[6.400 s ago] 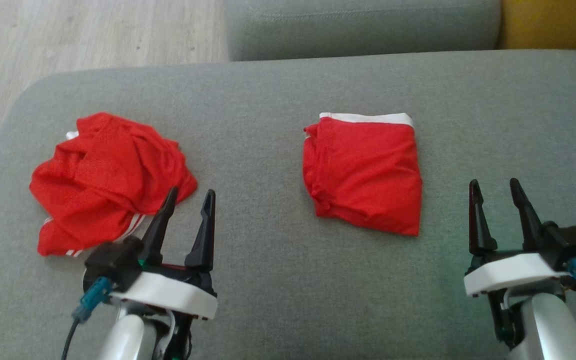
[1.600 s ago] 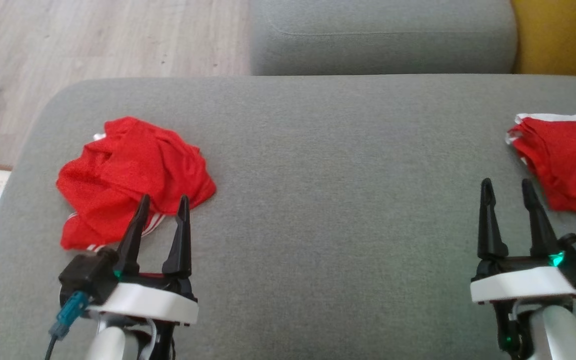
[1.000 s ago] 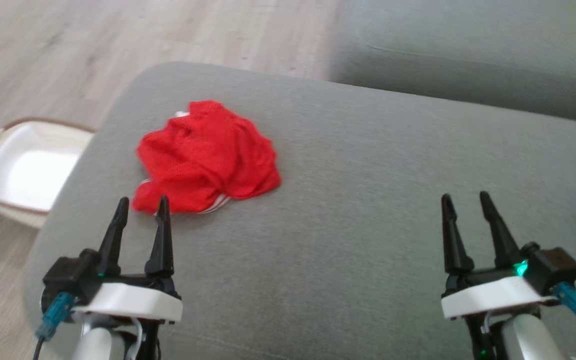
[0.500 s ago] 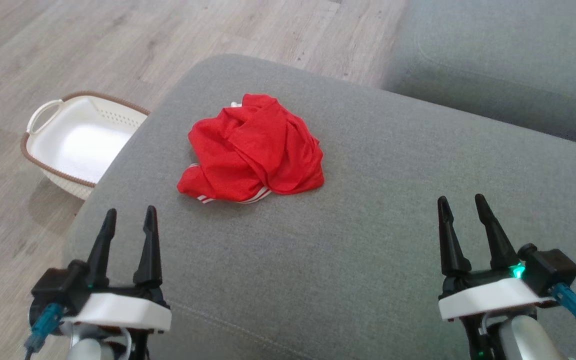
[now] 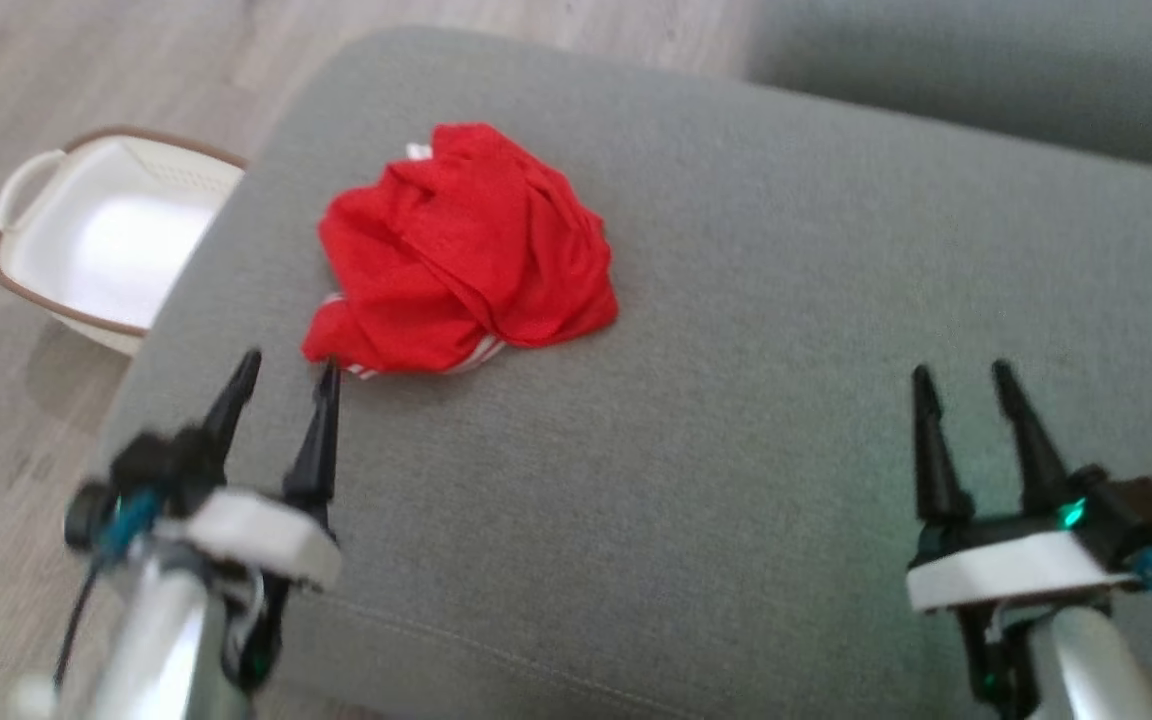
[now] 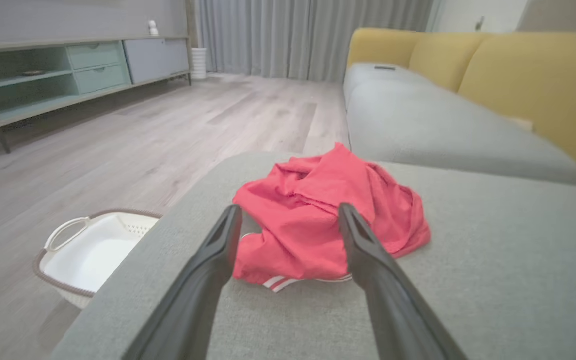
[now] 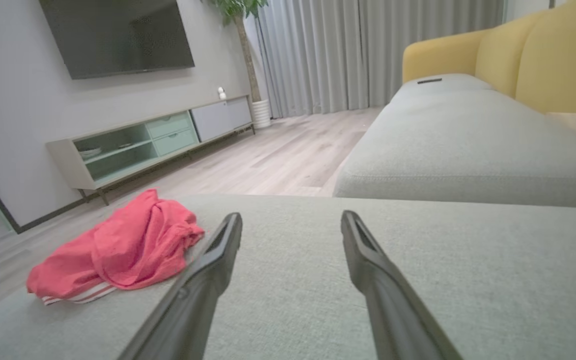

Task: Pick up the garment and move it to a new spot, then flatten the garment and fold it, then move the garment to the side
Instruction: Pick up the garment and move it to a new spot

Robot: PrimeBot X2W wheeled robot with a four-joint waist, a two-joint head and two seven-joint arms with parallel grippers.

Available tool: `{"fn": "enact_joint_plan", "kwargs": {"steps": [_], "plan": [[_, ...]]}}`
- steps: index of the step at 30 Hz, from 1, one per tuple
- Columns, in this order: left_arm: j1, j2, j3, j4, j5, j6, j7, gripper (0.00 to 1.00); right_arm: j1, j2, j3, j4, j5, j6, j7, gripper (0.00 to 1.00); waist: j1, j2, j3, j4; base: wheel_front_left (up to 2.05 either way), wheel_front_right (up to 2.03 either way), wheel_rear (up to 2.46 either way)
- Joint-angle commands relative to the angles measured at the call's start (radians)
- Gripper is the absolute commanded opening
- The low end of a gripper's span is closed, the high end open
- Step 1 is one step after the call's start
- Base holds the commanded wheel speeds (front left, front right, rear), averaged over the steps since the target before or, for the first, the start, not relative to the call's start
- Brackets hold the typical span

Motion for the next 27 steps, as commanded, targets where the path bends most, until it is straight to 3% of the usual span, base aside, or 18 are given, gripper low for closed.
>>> {"fn": "enact_joint_plan", "kwargs": {"steps": [1, 9, 15, 20, 26, 27], "plan": [[-0.109, 0.052, -0.006, 0.001, 0.001, -0.005, 0.008, 1.00, -0.059, -0.004, 0.008, -0.047, -0.013, -0.001, -0.011, 1.00, -0.0001, 0.0000, 0.060, -0.033, 0.00, 0.00, 0.00], [-0.397, 0.200, -0.245, 0.114, -0.158, -0.006, 0.185, 1.00, -0.119, -0.007, -0.042, -0.110, -0.079, -0.001, -0.007, 1.00, -0.0001, 0.0000, 0.192, -0.071, 0.00, 0.00, 0.00], [-0.587, 0.311, -0.393, 0.195, -0.306, -0.006, 0.311, 1.00, -0.181, -0.042, -0.055, -0.194, -0.112, -0.001, 0.020, 1.00, -0.0001, 0.0000, 0.285, -0.106, 0.00, 0.00, 0.00], [-0.693, 0.360, -0.519, 0.267, -0.400, -0.006, 0.382, 1.00, -0.201, -0.058, -0.053, -0.242, -0.110, -0.001, 0.037, 1.00, -0.0001, 0.0000, 0.335, -0.130, 0.00, 0.00, 0.00], [-0.762, 0.359, -0.627, 0.339, -0.526, -0.006, 0.438, 1.00, -0.203, -0.061, -0.051, -0.270, -0.116, -0.001, 0.046, 1.00, -0.0001, 0.0000, 0.363, -0.139, 0.00, 0.00, 0.00], [-0.767, 0.359, -0.647, 0.341, -0.548, -0.006, 0.446, 0.89, -0.203, -0.061, -0.051, -0.271, -0.118, -0.001, 0.047, 1.00, -0.0001, 0.0000, 0.364, -0.139, 0.00, 0.00, 0.00]]}}
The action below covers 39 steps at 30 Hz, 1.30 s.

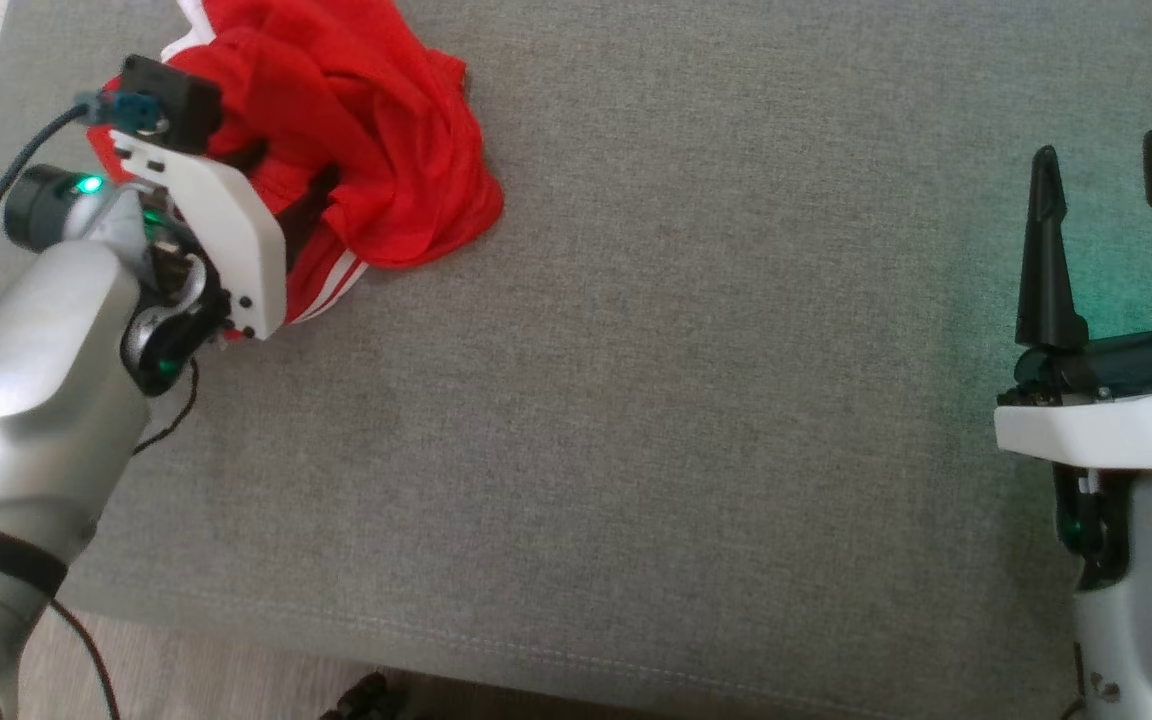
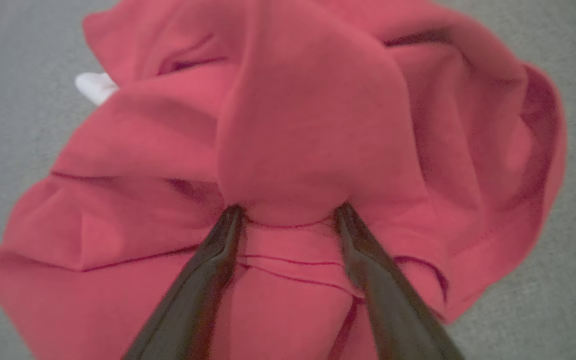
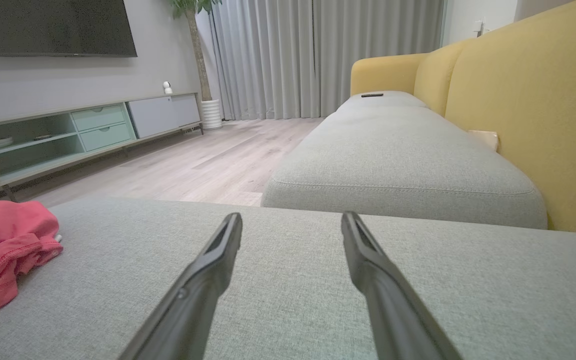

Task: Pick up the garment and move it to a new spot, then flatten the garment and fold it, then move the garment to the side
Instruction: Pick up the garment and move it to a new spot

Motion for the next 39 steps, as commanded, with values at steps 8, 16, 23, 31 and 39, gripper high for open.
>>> {"fn": "enact_joint_plan", "kwargs": {"steps": [8, 16, 23, 31, 39], "plan": [[-0.076, 0.083, -0.057, -0.003, -0.118, 0.001, -0.140, 0.00, -0.015, -0.001, 0.020, -0.032, -0.008, -0.001, 0.005, 1.00, -0.0002, 0.0000, -0.022, 0.004, 0.00, 0.00, 0.00], [-0.092, 0.084, -0.020, 0.037, -0.152, 0.001, -0.377, 0.00, -0.001, 0.021, 0.032, 0.013, 0.002, -0.001, -0.014, 1.00, -0.0002, 0.0000, -0.123, 0.005, 0.00, 0.00, 0.00], [-0.083, 0.097, 0.025, -0.044, -0.104, 0.035, -0.444, 0.00, 0.033, 0.042, 0.030, 0.068, 0.020, -0.001, -0.037, 1.00, -0.0002, 0.0000, -0.245, -0.006, 0.00, 0.00, 0.00], [-0.018, 0.079, 0.051, -0.208, -0.068, 0.130, -0.448, 0.00, 0.056, 0.053, 0.040, 0.098, 0.038, -0.001, -0.049, 1.00, -0.0002, 0.0000, -0.328, -0.047, 0.00, 0.00, 0.00], [0.027, 0.006, -0.007, -0.348, -0.037, 0.232, -0.396, 0.00, 0.049, 0.054, 0.061, 0.098, 0.072, -0.001, -0.054, 1.00, -0.0002, 0.0000, -0.345, -0.149, 0.00, 0.00, 0.00]]}}
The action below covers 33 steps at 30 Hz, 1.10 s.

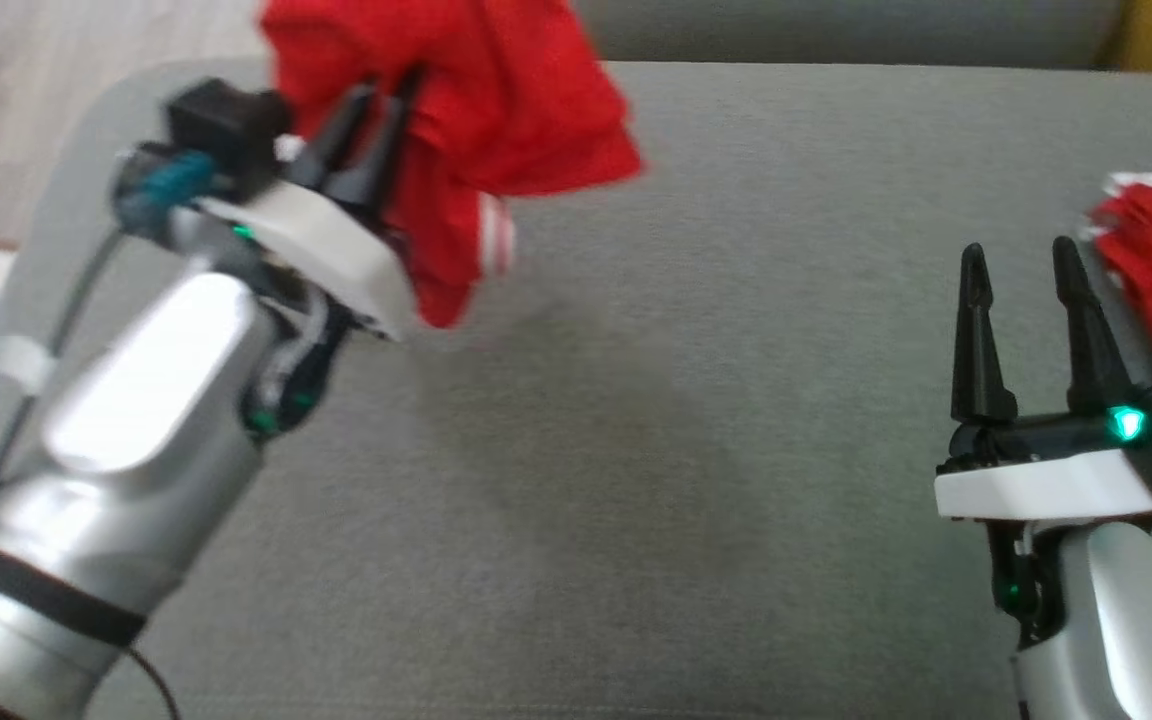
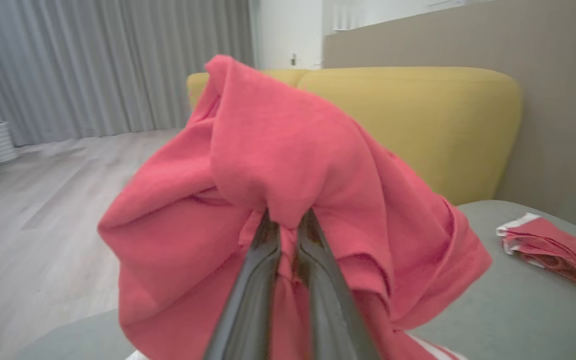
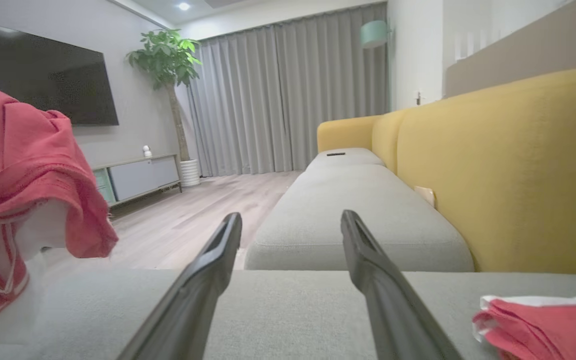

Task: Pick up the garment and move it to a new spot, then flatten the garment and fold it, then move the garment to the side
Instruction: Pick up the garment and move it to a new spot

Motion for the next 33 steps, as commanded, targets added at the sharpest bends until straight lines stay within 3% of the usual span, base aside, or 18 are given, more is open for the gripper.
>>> {"fn": "enact_joint_plan", "kwargs": {"steps": [1, 6, 11, 13, 17, 21, 29, 33], "plan": [[-0.040, 0.017, 0.035, -0.032, 0.011, 0.012, 0.003, 0.00, -0.022, 0.001, 0.029, -0.033, 0.008, -0.001, -0.010, 1.00, 0.0001, 0.0000, -0.002, -0.044, 0.00, 0.00, 0.00], [-0.032, -0.053, -0.032, -0.027, 0.053, 0.048, 0.032, 0.00, -0.039, 0.001, 0.068, -0.040, 0.035, -0.001, -0.010, 1.00, 0.0001, 0.0000, 0.016, -0.140, 0.00, 0.00, 0.00], [-0.035, -0.155, -0.100, 0.065, 0.080, 0.054, 0.044, 0.00, -0.060, 0.001, 0.124, -0.049, 0.066, -0.001, -0.011, 1.00, 0.0001, 0.0000, 0.042, -0.248, 0.00, 0.00, 0.00], [-0.034, -0.184, -0.117, 0.114, 0.085, 0.052, 0.043, 1.00, -0.068, 0.001, 0.142, -0.051, 0.074, -0.001, -0.011, 1.00, 0.0001, 0.0000, 0.051, -0.279, 0.00, 0.00, 0.00], [-0.038, -0.225, -0.141, 0.198, 0.099, 0.036, 0.014, 1.00, -0.083, 0.001, 0.150, -0.054, 0.088, -0.001, -0.011, 1.00, 0.0001, 0.0000, 0.064, -0.314, 0.00, 0.00, 0.00], [-0.047, -0.242, -0.130, 0.251, 0.103, 0.027, -0.023, 1.00, -0.084, 0.001, 0.134, -0.057, 0.087, -0.001, -0.011, 1.00, 0.0001, 0.0000, 0.065, -0.304, 0.00, 0.00, 0.00], [-0.028, -0.218, -0.042, 0.256, 0.101, 0.040, -0.055, 1.00, -0.065, 0.001, 0.084, -0.051, 0.063, -0.001, -0.011, 1.00, 0.0001, 0.0000, 0.025, -0.213, 0.00, 0.00, 0.00], [0.026, -0.175, 0.047, 0.169, 0.129, 0.050, -0.056, 1.00, -0.048, 0.001, 0.062, -0.047, 0.045, -0.001, -0.011, 1.00, 0.0001, 0.0000, -0.010, -0.145, 0.00, 0.00, 0.00]]}}
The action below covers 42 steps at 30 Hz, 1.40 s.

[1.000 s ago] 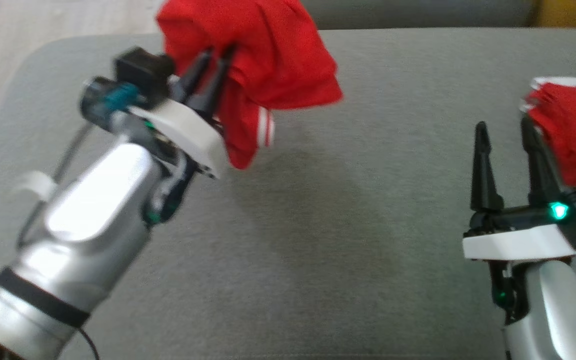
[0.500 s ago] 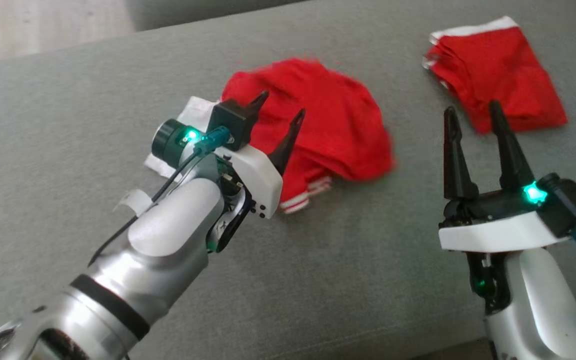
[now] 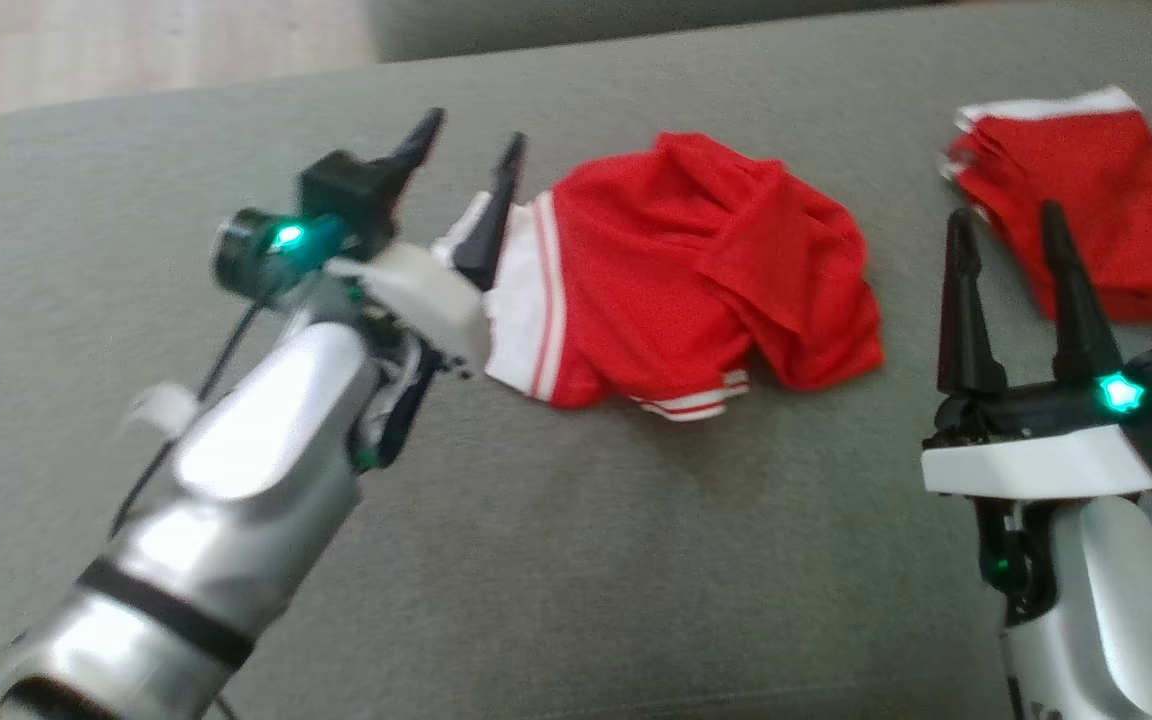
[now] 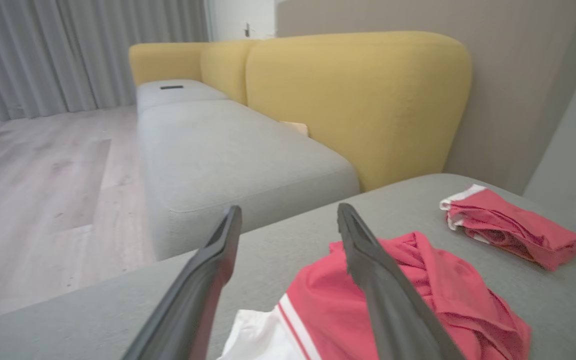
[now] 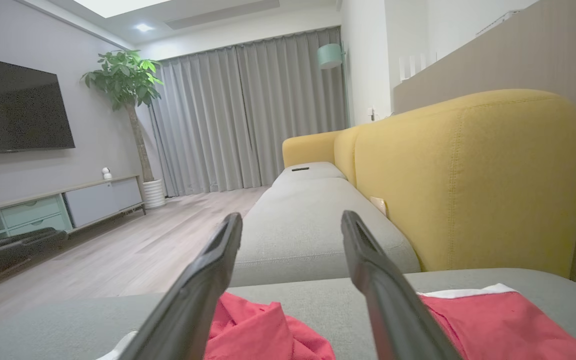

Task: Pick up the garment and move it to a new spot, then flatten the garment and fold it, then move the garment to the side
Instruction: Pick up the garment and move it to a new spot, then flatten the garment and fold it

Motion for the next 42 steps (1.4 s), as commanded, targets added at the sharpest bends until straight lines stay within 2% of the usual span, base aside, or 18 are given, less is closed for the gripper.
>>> {"fn": "enact_joint_plan", "kwargs": {"steps": [1, 8, 14, 20, 24, 33, 37, 38, 42], "plan": [[0.003, 0.045, 0.056, -0.044, 0.014, 0.007, -0.010, 1.00, -0.001, 0.000, 0.013, -0.030, -0.008, -0.001, -0.008, 1.00, 0.0000, 0.0000, -0.038, 0.056, 0.00, 0.00, 0.00], [0.171, 0.121, 0.184, -0.200, 0.070, 0.013, -0.010, 1.00, 0.053, 0.000, -0.037, -0.027, -0.025, -0.001, -0.008, 1.00, 0.0000, 0.0000, -0.091, 0.166, 0.00, 0.00, 0.00], [0.351, 0.133, 0.260, -0.318, 0.107, 0.017, -0.010, 1.00, 0.107, 0.000, -0.050, -0.015, -0.022, -0.001, -0.008, 1.00, 0.0000, 0.0000, -0.128, 0.204, 0.00, 0.00, 0.00], [0.536, 0.074, 0.343, -0.422, 0.152, 0.008, -0.010, 1.00, 0.152, 0.000, -0.050, 0.007, 0.003, -0.001, -0.008, 1.00, 0.0000, 0.0000, -0.155, 0.201, 0.00, 0.00, 0.00], [0.614, 0.016, 0.387, -0.449, 0.190, -0.020, -0.010, 1.00, 0.159, 0.000, -0.044, 0.017, 0.007, -0.001, -0.008, 1.00, 0.0000, 0.0000, -0.155, 0.194, 0.00, 0.00, 0.00], [0.641, -0.050, 0.464, -0.431, 0.271, -0.099, -0.010, 1.00, 0.147, 0.000, -0.017, 0.028, -0.007, -0.001, -0.008, 1.00, 0.0000, 0.0000, -0.149, 0.198, 0.00, 0.00, 0.00], [0.646, -0.067, 0.485, -0.419, 0.288, -0.118, -0.010, 1.00, 0.141, 0.000, 0.044, 0.046, -0.003, -0.001, -0.006, 1.00, 0.0000, 0.0000, -0.139, 0.206, 0.00, 0.00, 0.00], [0.647, -0.080, 0.494, -0.411, 0.298, -0.132, -0.010, 1.00, 0.130, 0.000, 0.087, 0.065, -0.010, -0.001, 0.005, 1.00, 0.0000, 0.0000, -0.127, 0.215, 0.00, 0.00, 0.00], [0.642, -0.098, 0.500, -0.399, 0.312, -0.154, -0.010, 1.00, 0.102, 0.000, 0.137, 0.110, -0.037, -0.001, 0.048, 1.00, 0.0000, 0.0000, -0.104, 0.236, 0.00, 0.00, 0.00]]}}
